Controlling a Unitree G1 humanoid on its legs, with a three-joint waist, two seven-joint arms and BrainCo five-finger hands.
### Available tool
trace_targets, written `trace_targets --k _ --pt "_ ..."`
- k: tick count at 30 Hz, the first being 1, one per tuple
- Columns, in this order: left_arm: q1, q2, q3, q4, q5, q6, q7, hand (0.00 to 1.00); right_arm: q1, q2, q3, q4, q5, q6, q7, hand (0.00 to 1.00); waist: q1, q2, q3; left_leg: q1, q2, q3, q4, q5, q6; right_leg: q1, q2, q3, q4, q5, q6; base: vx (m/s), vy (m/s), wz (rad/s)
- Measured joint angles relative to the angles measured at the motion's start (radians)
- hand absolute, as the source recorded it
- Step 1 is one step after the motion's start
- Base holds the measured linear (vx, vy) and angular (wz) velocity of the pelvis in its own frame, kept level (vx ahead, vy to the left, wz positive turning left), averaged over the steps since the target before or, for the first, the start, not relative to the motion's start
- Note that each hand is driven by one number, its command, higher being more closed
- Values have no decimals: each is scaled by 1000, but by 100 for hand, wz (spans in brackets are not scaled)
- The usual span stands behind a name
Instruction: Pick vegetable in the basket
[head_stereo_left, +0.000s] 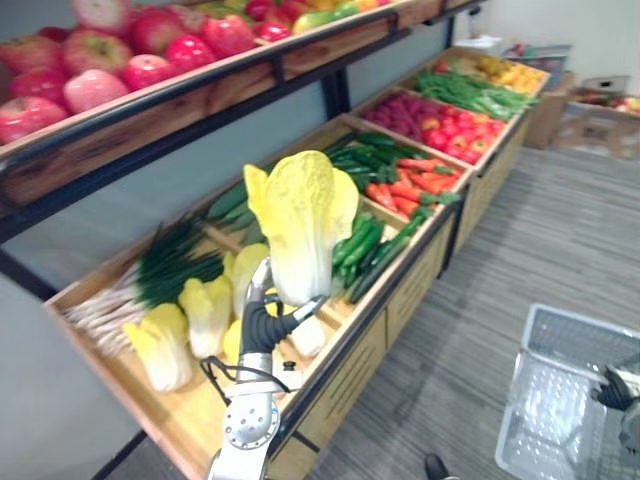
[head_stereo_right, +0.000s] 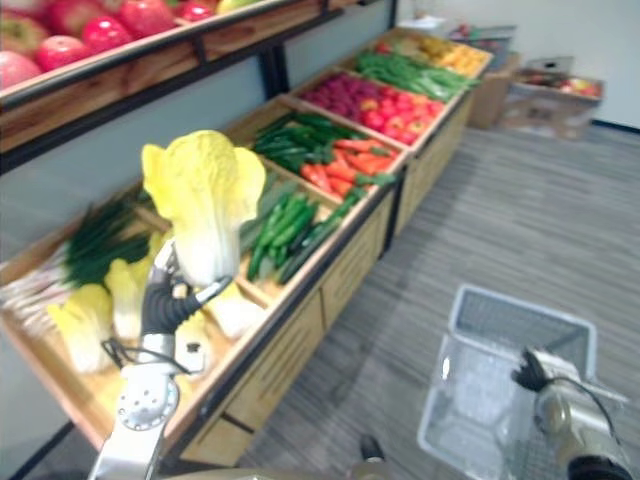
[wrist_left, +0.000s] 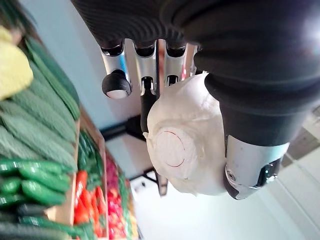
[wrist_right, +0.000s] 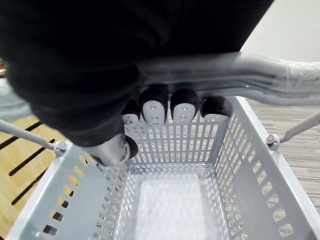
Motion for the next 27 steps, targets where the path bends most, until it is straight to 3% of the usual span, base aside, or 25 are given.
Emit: trace_targets --k 6,11,12,15,19,27 --pt "-13 9 -90 0 -188 -22 -82 100 -78 10 140 -165 77 -6 52 100 3 -8 22 51 -6 172 80 -77 -19 -14 34 169 -10 27 18 -2 -13 -90" --pt "-55 44 -182 0 -378 -29 -184 100 -82 40 184 -240 135 -16 118 100 7 -24 49 65 43 261 202 -153 -35 -15 76 252 -1 38 21 22 -52 -55" --pt "-62 58 -216 0 -457 -29 -233 100 -92 42 197 -256 162 -13 133 100 8 -26 58 68 62 285 236 -174 -42 -17 90 273 2 40 22 1 -55 -43" --pt "-86 87 -277 0 -540 -29 -291 100 -111 42 198 -283 213 -3 151 100 9 -25 75 75 86 324 284 -200 -52 -19 107 306 3 49 23 2 -33 -41" --pt "-93 108 -348 0 -583 -29 -353 100 -121 42 198 -350 272 11 173 100 9 -29 85 78 131 353 346 -223 -63 -22 136 325 8 57 20 4 -43 -24" --pt "-118 234 -487 -19 -687 -21 -476 100 -185 42 196 -456 370 9 181 100 13 -29 91 66 205 372 436 -243 -76 -38 179 318 36 61 17 -9 -69 -4"
